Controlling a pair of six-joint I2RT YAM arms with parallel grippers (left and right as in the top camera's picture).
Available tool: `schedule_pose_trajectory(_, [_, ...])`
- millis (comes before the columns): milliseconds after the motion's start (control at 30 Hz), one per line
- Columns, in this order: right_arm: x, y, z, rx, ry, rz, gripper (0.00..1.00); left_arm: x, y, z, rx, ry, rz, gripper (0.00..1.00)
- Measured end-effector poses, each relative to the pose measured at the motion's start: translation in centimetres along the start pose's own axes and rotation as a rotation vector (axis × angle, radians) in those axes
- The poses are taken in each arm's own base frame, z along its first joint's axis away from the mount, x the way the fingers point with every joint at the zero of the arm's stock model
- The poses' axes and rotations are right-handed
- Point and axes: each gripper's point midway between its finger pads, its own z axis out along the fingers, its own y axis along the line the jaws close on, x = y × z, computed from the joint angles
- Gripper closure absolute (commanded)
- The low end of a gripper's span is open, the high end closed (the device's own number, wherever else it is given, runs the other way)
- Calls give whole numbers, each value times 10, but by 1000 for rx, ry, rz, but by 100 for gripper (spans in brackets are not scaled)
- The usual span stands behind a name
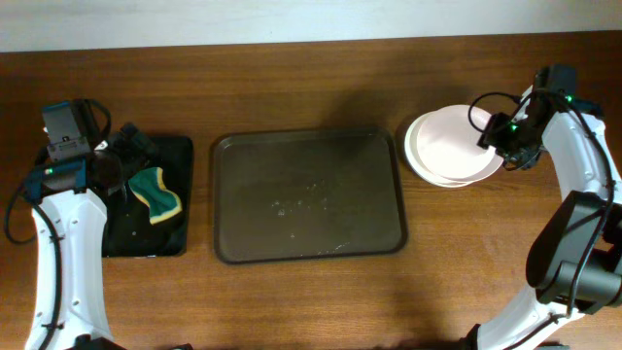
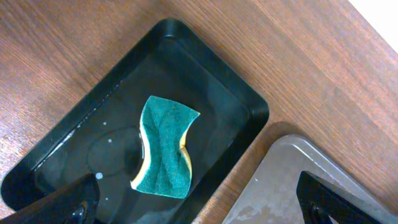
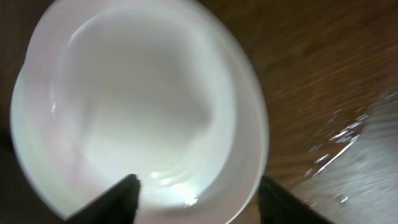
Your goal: Clean dirty plates on tray and stack at the side
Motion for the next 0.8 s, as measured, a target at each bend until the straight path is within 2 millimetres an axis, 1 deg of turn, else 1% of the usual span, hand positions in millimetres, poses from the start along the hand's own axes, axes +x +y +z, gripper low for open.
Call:
schedule_pose_trajectory(67, [19,7,-2,-18,72,-1,27,0,0,0,-1,2,0,1])
schedule_pose_trajectory(100, [24,8,-6,-19,87,1,26,0,0,0,0,0,0,1])
schedule_pose_trajectory(133, [24,10,-17,-26,75,-1,33,0,0,0,0,0,0,1])
schedule_pose_trajectory(167, [22,11,-26,-27,48,-5,63,0,0,0,0,0,0,1])
schedule_pose_trajectory(200, [18,7,-33,0,21,-10,92,0,0,0,0,0,0,1])
schedule_pose_trajectory(233, [12,-3,-36,63,-11,-16,96,0,0,0,0,0,0,1])
schedule_pose_trajectory(300, [-5,-19,-38,159,-89,-6,96,0,0,0,0,1,0,1])
schedule_pose_trajectory(333, [-23,-24,-37,182,-161,0,96,0,0,0,-1,1,0,1])
schedule_pose_trajectory(367, [-37,-30,-35,196,-211,14,96,0,0,0,0,-1,0,1])
schedule_pose_trajectory(400, [-51,-39,-33,209,-259,38,96,0,0,0,0,0,0,1])
schedule_pose_trajectory(433, [-59,-52,-28,227,-277,67,96,0,0,0,0,1,0,1])
schedule_pose_trajectory(467, [-64,-61,-20,240,-287,83,96,0,0,0,0,1,0,1])
schedule_pose_trajectory(500, [-65,-65,-10,248,-276,87,96,0,0,0,0,0,0,1])
schedule_pose_trajectory(533, [-60,-65,10,239,-230,59,96,0,0,0,0,0,0,1])
schedule_pose_trajectory(600, [-53,-53,28,180,-180,-16,96,0,0,0,0,0,0,1])
schedule_pose_trajectory(633, [-48,-38,32,130,-156,-74,96,0,0,0,0,0,0,1])
schedule_pose_trajectory(700, [-38,-17,36,56,-117,-148,96,0,0,0,0,0,0,1])
schedule_pose_trajectory(733, [-32,-11,37,36,-94,-179,96,0,0,0,0,0,0,1])
schedule_pose_trajectory(800, [-20,-9,38,26,-45,-222,96,0,0,0,0,0,0,1])
